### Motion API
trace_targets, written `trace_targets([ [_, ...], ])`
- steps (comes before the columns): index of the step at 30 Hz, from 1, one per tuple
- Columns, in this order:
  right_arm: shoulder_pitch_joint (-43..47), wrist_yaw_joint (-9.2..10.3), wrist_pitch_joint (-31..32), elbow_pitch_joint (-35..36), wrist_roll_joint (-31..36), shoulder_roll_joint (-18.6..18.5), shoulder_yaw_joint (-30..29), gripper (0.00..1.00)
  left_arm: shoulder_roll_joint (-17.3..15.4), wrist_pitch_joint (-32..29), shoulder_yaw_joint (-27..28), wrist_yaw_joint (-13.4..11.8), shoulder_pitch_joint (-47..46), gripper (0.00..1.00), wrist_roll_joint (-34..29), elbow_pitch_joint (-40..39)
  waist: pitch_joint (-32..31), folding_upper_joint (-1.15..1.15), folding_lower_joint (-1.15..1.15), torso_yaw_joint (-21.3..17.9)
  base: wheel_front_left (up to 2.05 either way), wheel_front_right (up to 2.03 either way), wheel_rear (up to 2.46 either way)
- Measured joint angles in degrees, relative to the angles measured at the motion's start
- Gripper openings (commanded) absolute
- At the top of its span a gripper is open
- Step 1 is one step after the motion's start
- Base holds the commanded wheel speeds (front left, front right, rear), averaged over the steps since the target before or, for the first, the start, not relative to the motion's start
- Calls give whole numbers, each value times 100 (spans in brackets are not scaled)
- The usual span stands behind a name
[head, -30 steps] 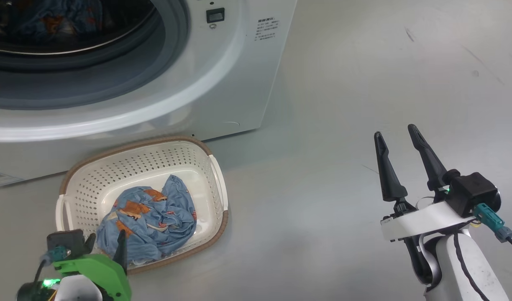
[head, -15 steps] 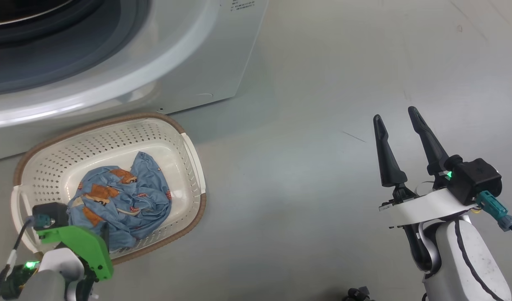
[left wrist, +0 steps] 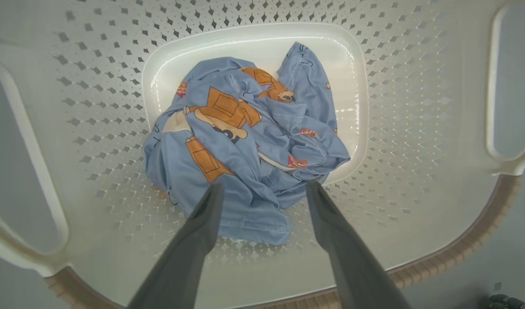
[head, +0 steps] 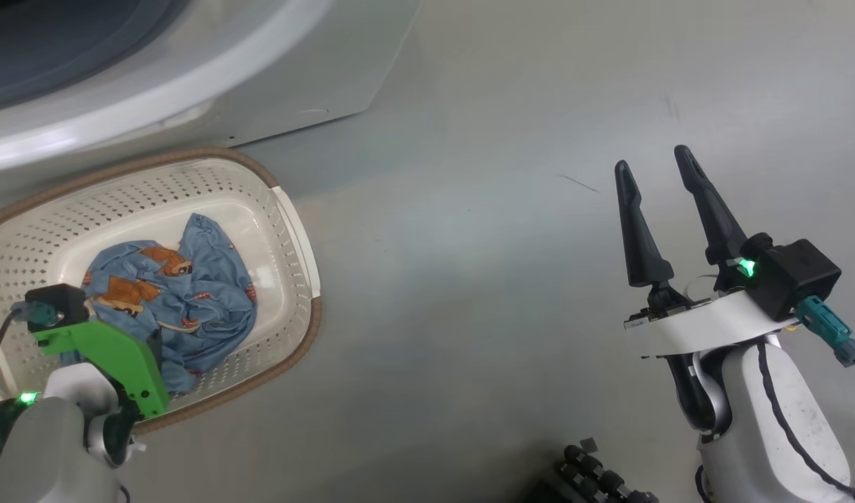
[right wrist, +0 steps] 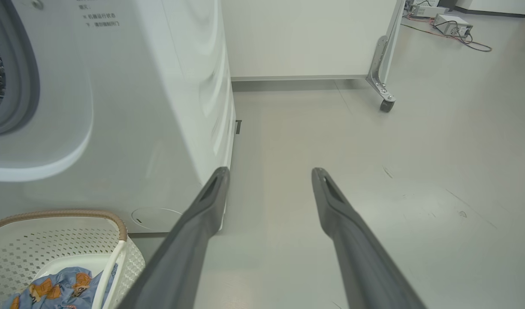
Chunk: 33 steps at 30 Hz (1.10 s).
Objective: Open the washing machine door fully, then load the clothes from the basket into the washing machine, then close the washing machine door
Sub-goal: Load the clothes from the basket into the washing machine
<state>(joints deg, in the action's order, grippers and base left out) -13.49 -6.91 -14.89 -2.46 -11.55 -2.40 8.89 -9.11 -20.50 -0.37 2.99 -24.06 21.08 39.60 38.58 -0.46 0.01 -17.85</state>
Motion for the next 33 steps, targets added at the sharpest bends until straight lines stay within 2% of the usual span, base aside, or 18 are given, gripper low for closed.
trace_targets([
  [8,-46,56,0,43,-63,7,59,100,-158,-166,131,-56,-324,100,75,281,346,0,0,-115,0,0,0],
  [12,-134,151,0,115,-190,8,100,100,-288,-164,186,-56,-563,100,121,355,577,0,0,-189,0,0,0],
  [33,-499,250,-1,417,-399,9,333,100,-543,-158,207,-57,-1352,100,113,583,1508,0,-1,-344,0,0,0],
])
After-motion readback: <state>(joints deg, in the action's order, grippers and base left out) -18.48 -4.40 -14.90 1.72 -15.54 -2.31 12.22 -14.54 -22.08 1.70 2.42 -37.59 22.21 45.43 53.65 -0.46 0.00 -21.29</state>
